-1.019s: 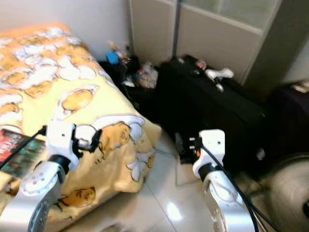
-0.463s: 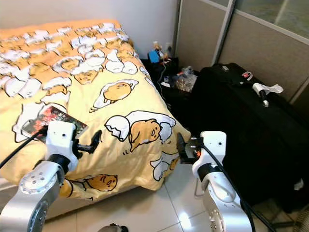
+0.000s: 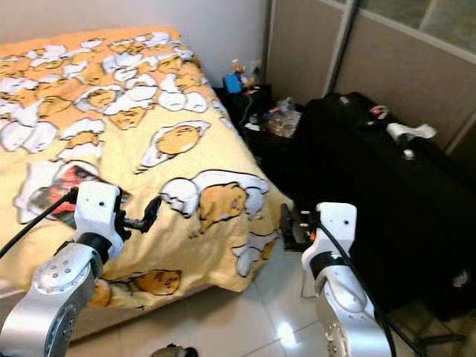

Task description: Clean up the room

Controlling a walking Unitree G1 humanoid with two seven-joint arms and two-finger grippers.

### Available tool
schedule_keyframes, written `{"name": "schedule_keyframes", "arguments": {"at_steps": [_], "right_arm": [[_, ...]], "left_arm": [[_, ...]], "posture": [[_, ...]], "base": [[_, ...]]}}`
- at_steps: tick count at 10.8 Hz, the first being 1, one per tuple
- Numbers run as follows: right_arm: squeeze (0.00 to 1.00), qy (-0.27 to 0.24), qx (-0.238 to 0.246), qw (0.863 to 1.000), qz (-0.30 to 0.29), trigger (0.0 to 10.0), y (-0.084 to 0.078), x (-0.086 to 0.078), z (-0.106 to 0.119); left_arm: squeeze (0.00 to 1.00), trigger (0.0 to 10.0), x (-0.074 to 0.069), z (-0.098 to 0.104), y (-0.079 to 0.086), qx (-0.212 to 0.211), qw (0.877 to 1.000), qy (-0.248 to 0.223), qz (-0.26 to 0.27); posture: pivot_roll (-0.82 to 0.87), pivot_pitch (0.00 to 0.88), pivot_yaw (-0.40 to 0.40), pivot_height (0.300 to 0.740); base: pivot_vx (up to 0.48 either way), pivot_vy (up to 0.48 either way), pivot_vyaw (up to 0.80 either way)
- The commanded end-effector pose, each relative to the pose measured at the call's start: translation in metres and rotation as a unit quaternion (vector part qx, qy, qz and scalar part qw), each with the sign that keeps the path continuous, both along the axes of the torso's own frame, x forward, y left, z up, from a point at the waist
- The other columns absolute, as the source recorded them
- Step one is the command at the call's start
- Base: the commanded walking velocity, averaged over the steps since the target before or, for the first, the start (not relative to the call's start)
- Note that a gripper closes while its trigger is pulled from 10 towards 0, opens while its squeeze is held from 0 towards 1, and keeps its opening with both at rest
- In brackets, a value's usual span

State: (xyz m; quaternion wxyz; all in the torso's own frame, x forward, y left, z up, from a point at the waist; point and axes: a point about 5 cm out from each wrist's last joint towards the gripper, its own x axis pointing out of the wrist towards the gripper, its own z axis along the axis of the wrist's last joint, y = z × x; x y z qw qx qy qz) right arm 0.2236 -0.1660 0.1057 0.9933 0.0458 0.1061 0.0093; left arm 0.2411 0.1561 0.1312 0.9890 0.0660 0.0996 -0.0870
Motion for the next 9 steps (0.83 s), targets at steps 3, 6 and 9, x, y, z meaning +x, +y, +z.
{"name": "schedule_keyframes", "arguments": {"at_steps": [3, 6, 9], "right_arm": [[0.0, -0.001, 0.014, 1.0, -0.008, 10.0, 0.0044, 0.0004, -0.0015], [0.0, 0.018, 0.019, 0.999, -0.021, 10.0, 0.0042, 0.0008, -0.0066], [0.0, 0.018, -0.004, 1.0, -0.002, 10.0, 0.0059, 0.0028, -0.0062]], "left_arm": [[0.0, 10.0, 0.0044, -0.0003, 0.0041, 0.01, 1.0, 0.008, -0.009], [0.0, 10.0, 0.0062, -0.0006, 0.0047, 0.01, 1.0, 0.01, -0.01], [0.0, 10.0, 0.0011, -0.0056, 0.0064, 0.0, 1.0, 0.017, 0.006]], "posture": [[0.01, 0.0, 0.071, 0.74], [0.01, 0.0, 0.071, 0.74], [0.02, 0.0, 0.039, 0.74]], "base": [[0.0, 0.322, 0.0], [0.0, 0.316, 0.0], [0.0, 0.315, 0.0]]}}
